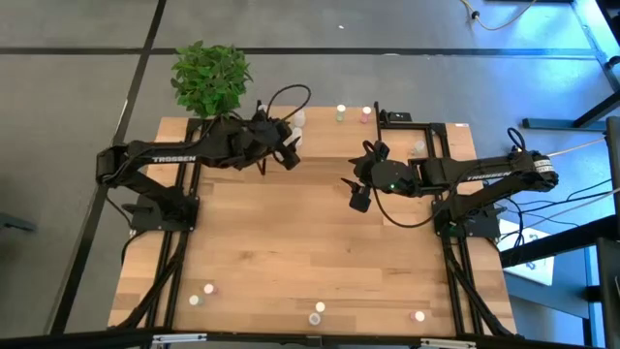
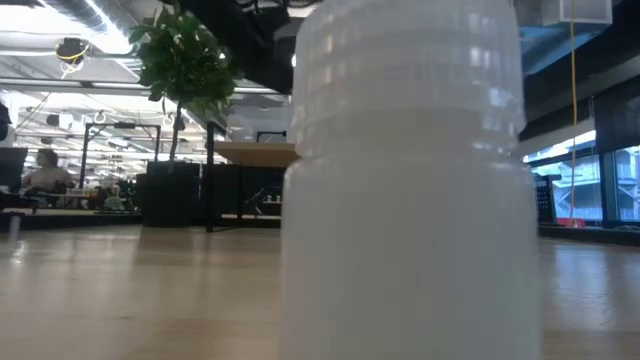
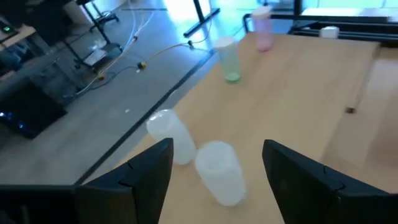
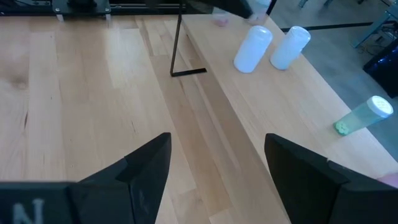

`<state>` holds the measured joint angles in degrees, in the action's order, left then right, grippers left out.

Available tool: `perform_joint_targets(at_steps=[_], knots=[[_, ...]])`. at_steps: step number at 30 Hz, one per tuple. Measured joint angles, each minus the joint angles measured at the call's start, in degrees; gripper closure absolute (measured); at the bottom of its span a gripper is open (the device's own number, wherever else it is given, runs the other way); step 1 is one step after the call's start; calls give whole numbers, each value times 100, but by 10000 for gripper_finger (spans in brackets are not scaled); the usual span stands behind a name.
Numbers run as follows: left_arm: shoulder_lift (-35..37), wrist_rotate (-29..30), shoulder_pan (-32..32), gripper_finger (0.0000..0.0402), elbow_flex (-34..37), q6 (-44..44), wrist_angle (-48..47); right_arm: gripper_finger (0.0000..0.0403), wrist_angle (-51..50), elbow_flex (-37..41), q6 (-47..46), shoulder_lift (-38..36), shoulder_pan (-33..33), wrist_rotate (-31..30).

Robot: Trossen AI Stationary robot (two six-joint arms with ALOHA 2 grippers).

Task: Pick and place medicine bottles onto shelf by color
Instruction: Put the top white pill bottle on the shelf aligned with the other white pill bottle

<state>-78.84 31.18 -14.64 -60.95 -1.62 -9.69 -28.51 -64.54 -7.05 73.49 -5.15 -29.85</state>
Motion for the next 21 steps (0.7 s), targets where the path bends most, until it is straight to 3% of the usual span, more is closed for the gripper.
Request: perform_joint_targets(at_steps=[11, 21], knots=[[7, -540, 283, 160, 2, 244, -1127, 142, 0, 0, 0, 0, -1, 2], [-381, -1130, -145, 160, 0, -309, -957, 142, 13, -2, 0, -2, -1, -2]])
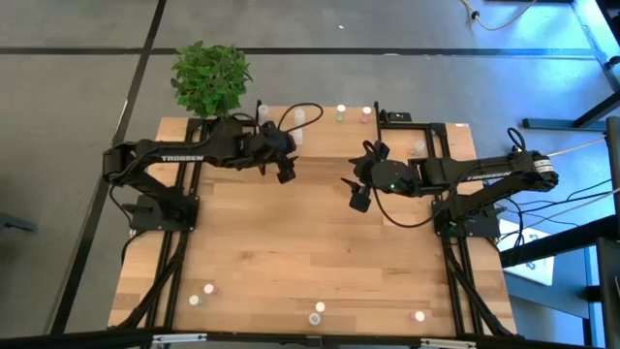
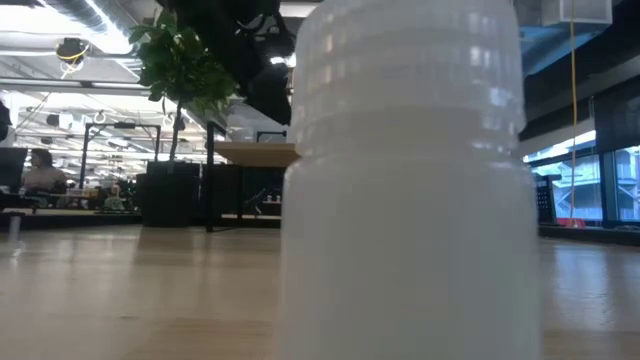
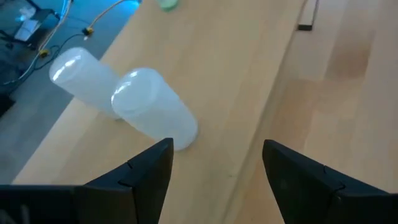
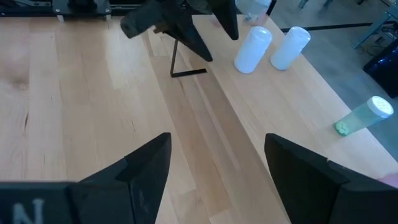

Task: Pick and place medicine bottles onto shelf by color
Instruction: Put the top white pill bottle on the shelf aligned with the other white pill bottle

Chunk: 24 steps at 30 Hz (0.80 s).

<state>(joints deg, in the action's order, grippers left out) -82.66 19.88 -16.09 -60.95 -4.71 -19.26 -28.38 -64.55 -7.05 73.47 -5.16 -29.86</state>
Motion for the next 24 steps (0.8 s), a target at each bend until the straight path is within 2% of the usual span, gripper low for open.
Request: perform_joint_targets(at_steps=[7, 16, 20, 24], knots=[[-81, -425, -261, 160, 2, -191, 71, 142, 44, 0, 0, 0, 2, 1], [-244, -681, -468, 160, 4, -345, 373, 142, 72, 0, 0, -2, -1, 2], [-268, -670, -469, 160, 3, -339, 367, 142, 76, 1, 0, -2, -1, -1], [-260, -333, -352, 160, 2, -218, 285, 142, 80, 1, 0, 0, -1, -1]])
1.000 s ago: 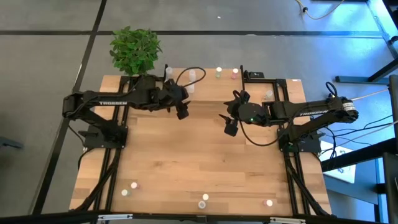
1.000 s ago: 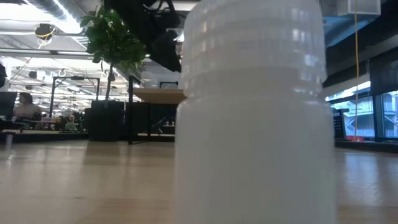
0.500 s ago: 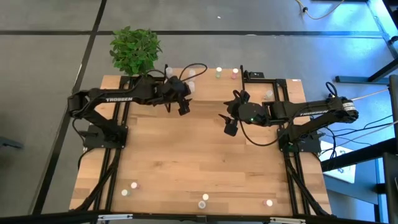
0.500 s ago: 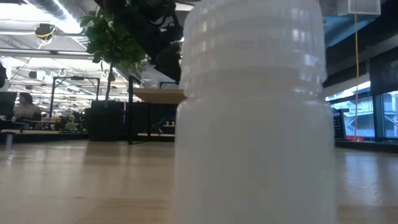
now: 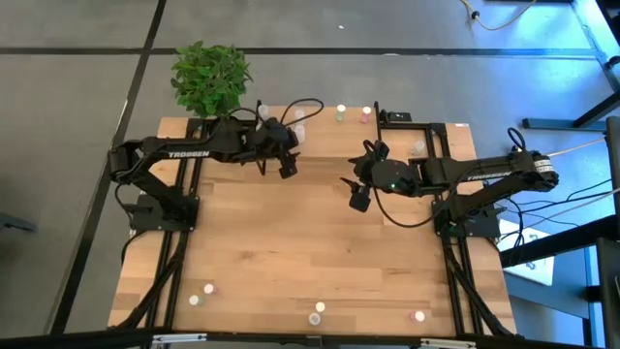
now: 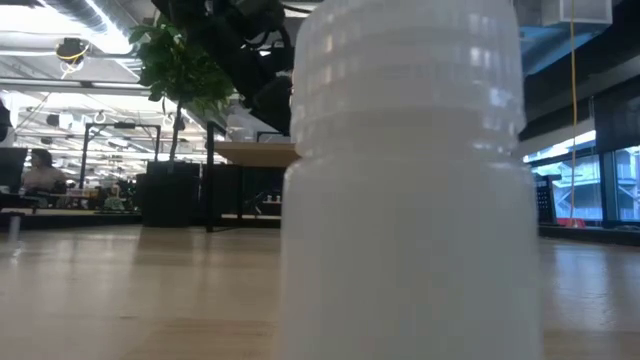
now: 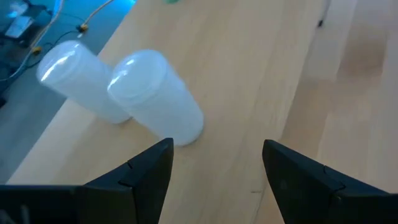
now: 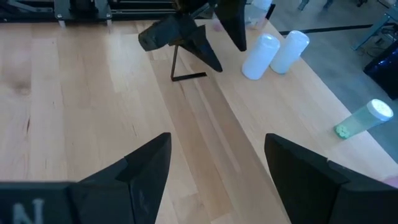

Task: Pick and place medicine bottles onto shelf by color
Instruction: Put the top white pill bottle on the shelf aligned with the other white pill bottle, then put the right green pill bottle on the shelf aligned with the other green pill bottle

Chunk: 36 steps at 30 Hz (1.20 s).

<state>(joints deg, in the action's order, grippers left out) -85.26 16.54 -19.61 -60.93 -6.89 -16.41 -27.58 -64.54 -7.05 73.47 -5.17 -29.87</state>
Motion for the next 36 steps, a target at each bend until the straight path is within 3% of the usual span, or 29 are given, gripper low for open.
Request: perform_joint_targets(at_steps=[7, 19, 30, 36], knots=[[367, 220, 564, 160, 0, 412, -550, 142, 1, 1, 0, -2, 0, 2], [955, 453, 2058, 160, 0, 1083, -1410, 142, 1, -1, 0, 0, 0, 2], [1139, 1432, 3297, 160, 0, 2304, -2251, 142, 62, 1, 0, 0, 2, -2], [1139, 1894, 3741, 161, 0, 2483, -2294, 142, 81, -1, -21, 0, 1, 76]])
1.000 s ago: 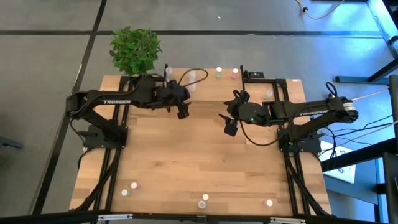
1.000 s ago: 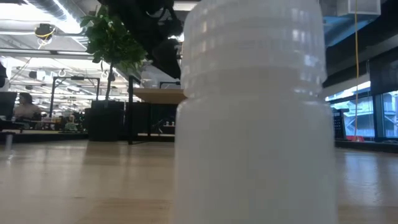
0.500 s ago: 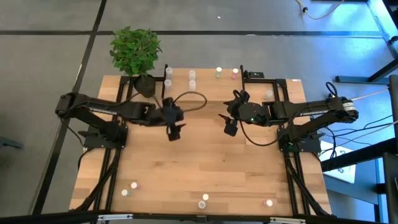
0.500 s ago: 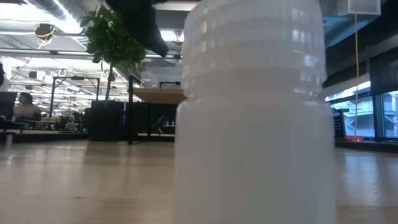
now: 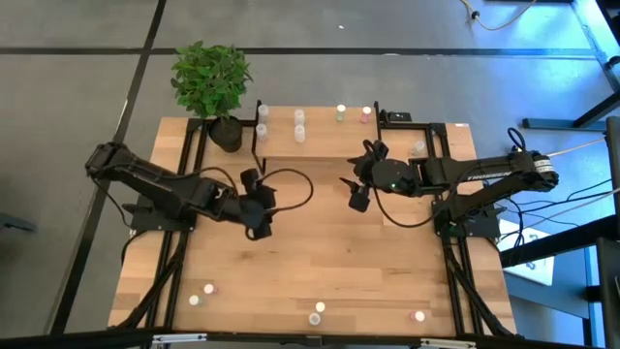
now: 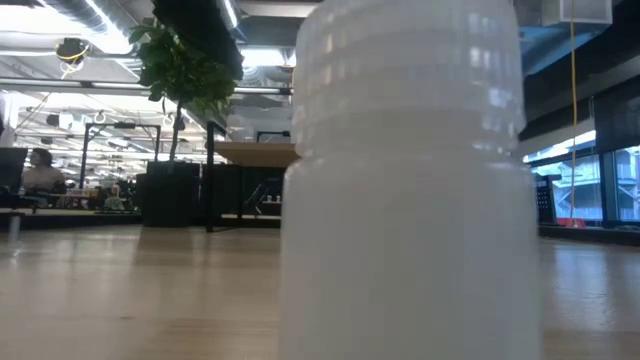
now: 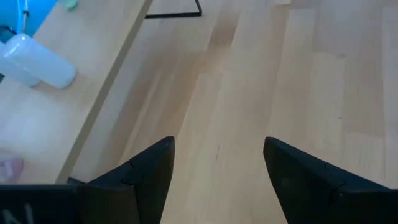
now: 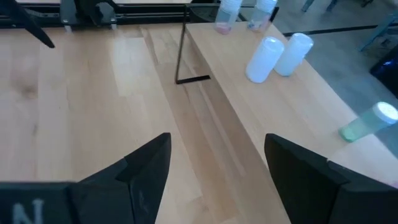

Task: Pick and place medicine bottles onto shelf by color
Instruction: Put the right green pill bottle on the shelf aligned with the other green pill bottle

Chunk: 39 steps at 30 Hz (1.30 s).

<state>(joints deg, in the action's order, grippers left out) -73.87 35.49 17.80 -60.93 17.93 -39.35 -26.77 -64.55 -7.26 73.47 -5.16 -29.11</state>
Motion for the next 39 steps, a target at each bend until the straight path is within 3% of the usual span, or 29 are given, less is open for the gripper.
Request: perform_joint_targets(at_steps=[10, 18, 24, 32, 39], knots=[[0, 317, 265, 163, 0, -2, -11, 142, -4, 0, -422, 0, -1, 462], [0, 319, 258, 161, 0, 5, -11, 142, -685, 0, -186, 2, -152, 2179], [0, 444, 247, 160, 0, 144, -11, 142, -1284, 0, -43, 2, -744, 2289], [-2, 450, 155, 160, 0, 420, -13, 142, -1280, 0, 568, 16, -1509, 2335], [-2, 450, 117, 160, 0, 464, -11, 142, -1035, 0, 1210, 583, -1942, 2512]])
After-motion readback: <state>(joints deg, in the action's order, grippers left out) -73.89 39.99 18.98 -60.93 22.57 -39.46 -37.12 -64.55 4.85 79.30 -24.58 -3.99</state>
